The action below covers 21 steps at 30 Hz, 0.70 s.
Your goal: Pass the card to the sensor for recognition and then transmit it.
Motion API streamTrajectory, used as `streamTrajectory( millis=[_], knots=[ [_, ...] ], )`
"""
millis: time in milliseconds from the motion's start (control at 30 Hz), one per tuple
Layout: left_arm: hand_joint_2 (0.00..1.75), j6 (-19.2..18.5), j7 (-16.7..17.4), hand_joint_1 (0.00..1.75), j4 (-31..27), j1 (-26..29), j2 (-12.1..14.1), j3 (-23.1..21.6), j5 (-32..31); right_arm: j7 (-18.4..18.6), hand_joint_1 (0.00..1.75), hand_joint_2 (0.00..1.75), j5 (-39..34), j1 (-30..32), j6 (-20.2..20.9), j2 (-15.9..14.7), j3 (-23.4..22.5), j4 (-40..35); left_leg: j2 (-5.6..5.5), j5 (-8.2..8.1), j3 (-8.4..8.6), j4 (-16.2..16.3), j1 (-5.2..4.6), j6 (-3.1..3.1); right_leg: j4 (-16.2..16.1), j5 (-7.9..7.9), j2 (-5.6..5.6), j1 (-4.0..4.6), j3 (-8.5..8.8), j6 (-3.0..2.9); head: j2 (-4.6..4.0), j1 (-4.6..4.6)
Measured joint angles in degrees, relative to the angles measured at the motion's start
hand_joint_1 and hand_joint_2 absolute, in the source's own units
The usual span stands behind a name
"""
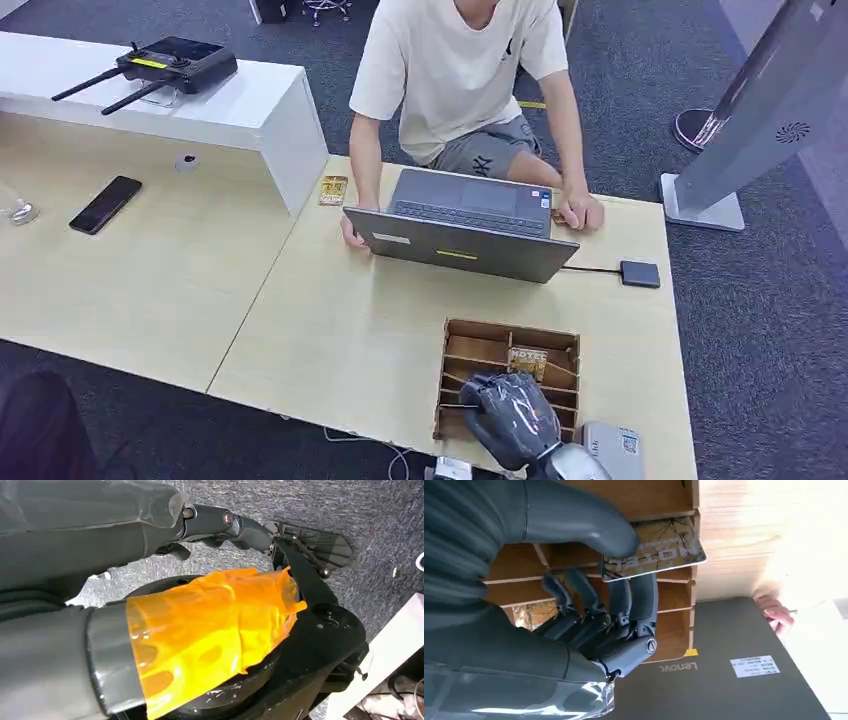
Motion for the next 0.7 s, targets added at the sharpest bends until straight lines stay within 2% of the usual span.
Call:
streamTrajectory(
  millis=[467,700],
  knots=[
    [0.0,0.35,0.39,0.0,0.0,0.0,-0.07,0.04,0.07,0.52,1.71,1.75,-0.09,0.03,0.02,0.48,-0.66,0.57,0.01,0.0,0.03,0.0,0.01,0.0,0.0,0.0,0.0,0.01,0.03,0.0,0.0,-0.02],
    [0.0,0.35,0.37,0.0,0.0,0.01,-0.11,0.09,0.42,1.44,1.75,1.75,-5.45,0.07,2.58,0.77,-3.17,-1.47,0.0,0.01,0.02,0.0,0.0,0.0,0.0,0.01,0.0,0.0,0.03,0.0,0.0,0.0]
  ],
)
